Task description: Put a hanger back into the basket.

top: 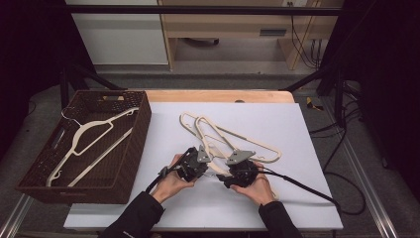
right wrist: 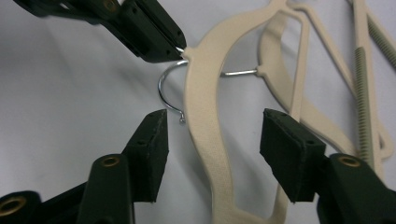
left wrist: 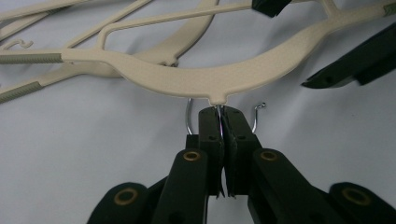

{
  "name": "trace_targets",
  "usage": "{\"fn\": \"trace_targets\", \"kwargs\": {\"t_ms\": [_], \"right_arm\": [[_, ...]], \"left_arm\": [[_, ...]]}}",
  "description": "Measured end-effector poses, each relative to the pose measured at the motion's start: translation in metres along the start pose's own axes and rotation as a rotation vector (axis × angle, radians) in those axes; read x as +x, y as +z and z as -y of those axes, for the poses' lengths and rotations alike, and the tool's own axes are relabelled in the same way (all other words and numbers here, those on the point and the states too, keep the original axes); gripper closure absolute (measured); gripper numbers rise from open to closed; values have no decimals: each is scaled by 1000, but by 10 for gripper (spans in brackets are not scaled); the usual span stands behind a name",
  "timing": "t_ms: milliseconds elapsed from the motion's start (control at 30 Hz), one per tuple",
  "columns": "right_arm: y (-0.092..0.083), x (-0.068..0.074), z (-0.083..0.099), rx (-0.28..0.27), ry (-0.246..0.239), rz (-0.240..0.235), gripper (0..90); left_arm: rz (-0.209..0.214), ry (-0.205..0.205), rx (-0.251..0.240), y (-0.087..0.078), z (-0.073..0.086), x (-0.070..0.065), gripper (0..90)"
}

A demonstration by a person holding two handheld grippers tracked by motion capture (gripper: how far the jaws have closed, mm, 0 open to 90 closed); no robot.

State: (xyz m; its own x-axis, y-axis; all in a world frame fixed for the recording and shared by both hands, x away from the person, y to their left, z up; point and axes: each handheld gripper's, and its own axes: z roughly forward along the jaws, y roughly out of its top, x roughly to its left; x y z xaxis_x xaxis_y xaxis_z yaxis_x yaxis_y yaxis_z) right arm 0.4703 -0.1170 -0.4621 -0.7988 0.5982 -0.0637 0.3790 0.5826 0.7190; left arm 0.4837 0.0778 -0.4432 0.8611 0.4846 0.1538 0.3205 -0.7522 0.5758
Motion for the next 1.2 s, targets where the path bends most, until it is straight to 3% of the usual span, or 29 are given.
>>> {"fn": "trace_targets", "kwargs": {"t_ms": [67,200,267,400,433,467,500,567,600,633,700,767,933,967,1200], "right_arm": [[2,0,1,8,4,6,468],[8,1,3,46,-11,-9,651],[7,2,3,54,-9,-44,709],[7,4,4,79,-36,-28,736],[7,3,4,75,-52,-29,743],[5,3,3,80,-58,-25,749],[4,3,3,70,-45,-22,750],[1,3,2,63,-51,-16,750],[-5,2,1,52,-60,-13,753],[-5,2,1,52,-60,-13,753],[-12,1,-1,26,-68,-1,756],[-18,0,-3,13,-76,10,759],[-28,-2,-5,-5,-78,38,767],[-35,-4,-7,-7,-86,63,774],[-56,-14,-6,-29,-75,149,804]], "left_arm": [[4,-10,-10,1,0,-1,867],[17,-13,-11,0,0,-2,865],[17,-19,-15,-2,0,-1,858],[26,-50,-107,-19,-1,3,692],[26,-50,-107,-19,-1,3,637],[26,-90,-177,-32,0,6,585],[26,-90,-177,-32,0,6,561],[22,-114,-238,-47,1,9,526],[25,-143,-303,-64,5,14,439],[25,-143,-303,-64,5,14,414],[12,-160,-346,-76,9,17,360],[-29,-172,-396,-94,18,20,310],[-55,-193,-424,-109,33,24,254],[-60,-205,-433,-113,41,25,252],[-77,-228,-426,-114,62,27,248]]}}
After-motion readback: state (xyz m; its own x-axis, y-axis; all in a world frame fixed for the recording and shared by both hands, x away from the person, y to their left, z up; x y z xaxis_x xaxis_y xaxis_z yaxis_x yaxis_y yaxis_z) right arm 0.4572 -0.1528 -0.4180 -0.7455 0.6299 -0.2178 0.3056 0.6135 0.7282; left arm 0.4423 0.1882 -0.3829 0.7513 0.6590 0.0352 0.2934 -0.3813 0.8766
